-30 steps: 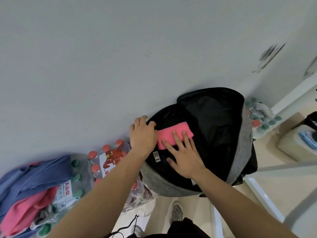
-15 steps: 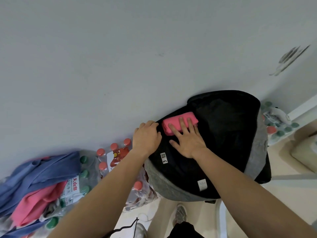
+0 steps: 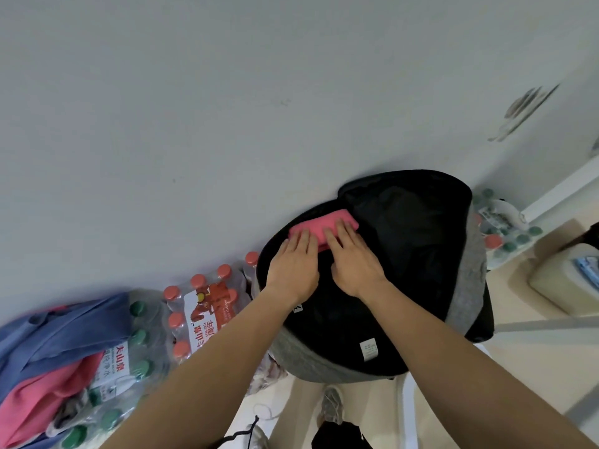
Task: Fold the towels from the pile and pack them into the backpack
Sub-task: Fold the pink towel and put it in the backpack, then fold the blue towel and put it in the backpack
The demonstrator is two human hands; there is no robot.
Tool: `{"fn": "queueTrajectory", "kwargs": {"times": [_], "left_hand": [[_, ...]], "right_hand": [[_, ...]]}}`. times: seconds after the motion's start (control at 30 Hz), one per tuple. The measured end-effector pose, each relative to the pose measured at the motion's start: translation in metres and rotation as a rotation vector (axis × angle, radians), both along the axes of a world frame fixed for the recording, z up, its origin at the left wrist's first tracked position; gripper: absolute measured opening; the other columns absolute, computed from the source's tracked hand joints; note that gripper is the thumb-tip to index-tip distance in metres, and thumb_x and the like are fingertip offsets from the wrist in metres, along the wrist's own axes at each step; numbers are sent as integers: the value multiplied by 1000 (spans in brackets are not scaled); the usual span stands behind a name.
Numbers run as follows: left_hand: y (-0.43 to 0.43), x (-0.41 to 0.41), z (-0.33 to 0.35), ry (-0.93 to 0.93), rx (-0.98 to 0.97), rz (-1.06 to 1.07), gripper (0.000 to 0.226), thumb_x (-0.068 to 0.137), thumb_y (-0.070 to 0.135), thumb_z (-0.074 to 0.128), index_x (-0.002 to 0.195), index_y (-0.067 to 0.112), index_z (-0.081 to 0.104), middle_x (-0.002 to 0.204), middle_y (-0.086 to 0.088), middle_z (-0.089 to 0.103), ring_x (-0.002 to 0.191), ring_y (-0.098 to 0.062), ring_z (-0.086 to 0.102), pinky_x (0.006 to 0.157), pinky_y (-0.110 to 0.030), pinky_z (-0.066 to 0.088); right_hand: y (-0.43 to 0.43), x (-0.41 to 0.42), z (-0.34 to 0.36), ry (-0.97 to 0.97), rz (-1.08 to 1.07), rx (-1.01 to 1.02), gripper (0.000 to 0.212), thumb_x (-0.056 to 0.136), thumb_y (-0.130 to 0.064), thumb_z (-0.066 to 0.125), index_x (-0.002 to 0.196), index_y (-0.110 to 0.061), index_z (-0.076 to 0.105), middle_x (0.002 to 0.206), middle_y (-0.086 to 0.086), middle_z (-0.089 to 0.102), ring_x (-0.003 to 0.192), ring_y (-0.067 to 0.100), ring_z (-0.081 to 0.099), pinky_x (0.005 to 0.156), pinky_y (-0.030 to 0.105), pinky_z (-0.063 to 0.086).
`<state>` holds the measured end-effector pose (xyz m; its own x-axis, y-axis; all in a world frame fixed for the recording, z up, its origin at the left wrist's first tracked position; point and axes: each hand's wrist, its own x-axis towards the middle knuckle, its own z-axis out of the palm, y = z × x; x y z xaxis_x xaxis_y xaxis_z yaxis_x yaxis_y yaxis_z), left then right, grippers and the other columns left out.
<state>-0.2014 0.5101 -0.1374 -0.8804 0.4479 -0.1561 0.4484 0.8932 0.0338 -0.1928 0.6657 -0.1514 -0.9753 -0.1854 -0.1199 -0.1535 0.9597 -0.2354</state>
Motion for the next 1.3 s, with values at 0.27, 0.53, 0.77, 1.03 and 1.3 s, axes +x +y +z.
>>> {"fn": "queueTrajectory", "kwargs": {"times": [0.27,0.53,0.77,1.03,1.3], "left_hand": [[3,2,-26,-82,13,60,66,99,21,34,156,12,3,165,-7,1,151,-28,2,121,-40,11],[10,-18,-35,-114,27,93,60,104,27,28,156,12,3,164,-6,-3,151,-26,-3,122,-40,11],[-2,-10,-15,-92,67,73,62,102,31,34,156,13,10,164,-8,7,151,-23,6,121,-39,17],[-65,16,59,2,269,69,54,97,29,46,148,14,36,154,-6,36,138,-26,38,110,-37,34],[-217,69,91,83,293,213,48,97,32,47,142,16,44,145,-5,45,126,-28,48,98,-43,46]], "right_hand": [[7,-1,-19,-141,-18,-59,74,97,-21,40,158,-22,-2,163,9,-18,151,22,-14,124,39,4],[3,-13,-22,-160,-61,-53,74,99,-28,37,157,-25,-8,162,4,-23,150,18,-17,124,39,-2],[-2,-8,3,-161,-43,-17,73,98,-31,40,158,-21,0,165,7,-13,152,22,-11,124,39,2],[-43,20,58,-35,-80,-59,60,100,-28,42,155,-12,23,164,10,13,152,24,8,123,36,13],[-180,53,103,53,25,-94,55,97,-27,46,149,-15,36,157,10,32,142,31,33,114,44,34]]}}
